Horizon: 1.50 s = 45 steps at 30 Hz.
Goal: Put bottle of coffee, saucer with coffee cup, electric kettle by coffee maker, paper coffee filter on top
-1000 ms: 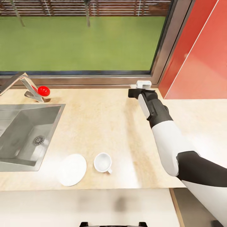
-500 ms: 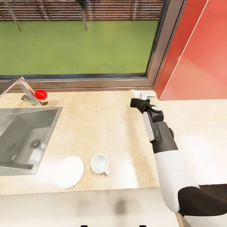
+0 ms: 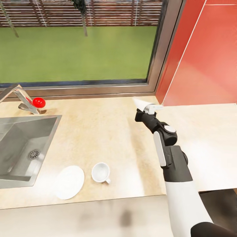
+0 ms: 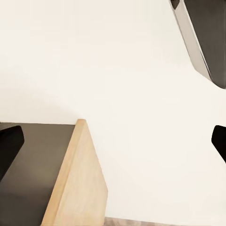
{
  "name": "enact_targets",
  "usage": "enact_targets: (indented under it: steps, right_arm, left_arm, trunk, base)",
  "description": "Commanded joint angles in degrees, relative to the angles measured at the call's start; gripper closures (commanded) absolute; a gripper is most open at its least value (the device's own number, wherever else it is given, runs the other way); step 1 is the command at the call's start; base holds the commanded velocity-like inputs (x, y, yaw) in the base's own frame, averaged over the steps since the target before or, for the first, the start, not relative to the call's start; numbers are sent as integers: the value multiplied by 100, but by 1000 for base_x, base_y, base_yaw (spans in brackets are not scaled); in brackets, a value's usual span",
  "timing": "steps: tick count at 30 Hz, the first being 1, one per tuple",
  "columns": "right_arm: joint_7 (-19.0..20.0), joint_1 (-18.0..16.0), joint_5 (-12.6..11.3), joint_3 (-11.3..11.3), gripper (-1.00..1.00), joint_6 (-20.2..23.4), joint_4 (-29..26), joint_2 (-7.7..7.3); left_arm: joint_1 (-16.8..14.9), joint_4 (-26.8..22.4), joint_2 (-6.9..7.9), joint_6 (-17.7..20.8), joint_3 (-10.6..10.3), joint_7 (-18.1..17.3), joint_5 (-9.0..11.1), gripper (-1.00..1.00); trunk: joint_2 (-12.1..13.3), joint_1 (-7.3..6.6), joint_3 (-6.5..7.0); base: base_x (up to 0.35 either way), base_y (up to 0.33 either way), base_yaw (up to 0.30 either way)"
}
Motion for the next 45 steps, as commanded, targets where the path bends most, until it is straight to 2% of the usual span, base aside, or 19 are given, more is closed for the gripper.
enact_targets:
  steps: [1,6,20,28,34,45]
  right_arm:
    - [94,14,-53,37,100,33,-7,3]
    - [266,108,-47,92,100,33,-18,3]
    - [279,137,-47,99,100,33,-23,3]
    - [281,180,-55,118,100,43,-62,3]
    - [276,181,-46,518,100,56,-68,3]
    - [275,190,-38,556,100,51,-72,-53]
  left_arm:
    - [5,-10,0,-5,-1,7,18,-100]
    - [2,-15,0,-6,-2,7,18,-100]
    - [5,-10,0,-12,16,7,18,-100]
    - [5,-10,0,-6,1,7,18,-100]
    - [0,-21,-5,-12,-1,7,18,-100]
    - [2,-19,-1,-12,26,7,24,-100]
  trunk:
    - [-9,4,2]
    - [-9,4,47]
    - [-9,4,172]
    - [-9,4,244]
    - [-9,4,298]
    - [-9,4,397]
  base:
    - [0,0,-71]
    - [0,0,-72]
    - [0,0,-137]
    - [0,0,-19]
    - [0,0,79]
    - [0,0,104]
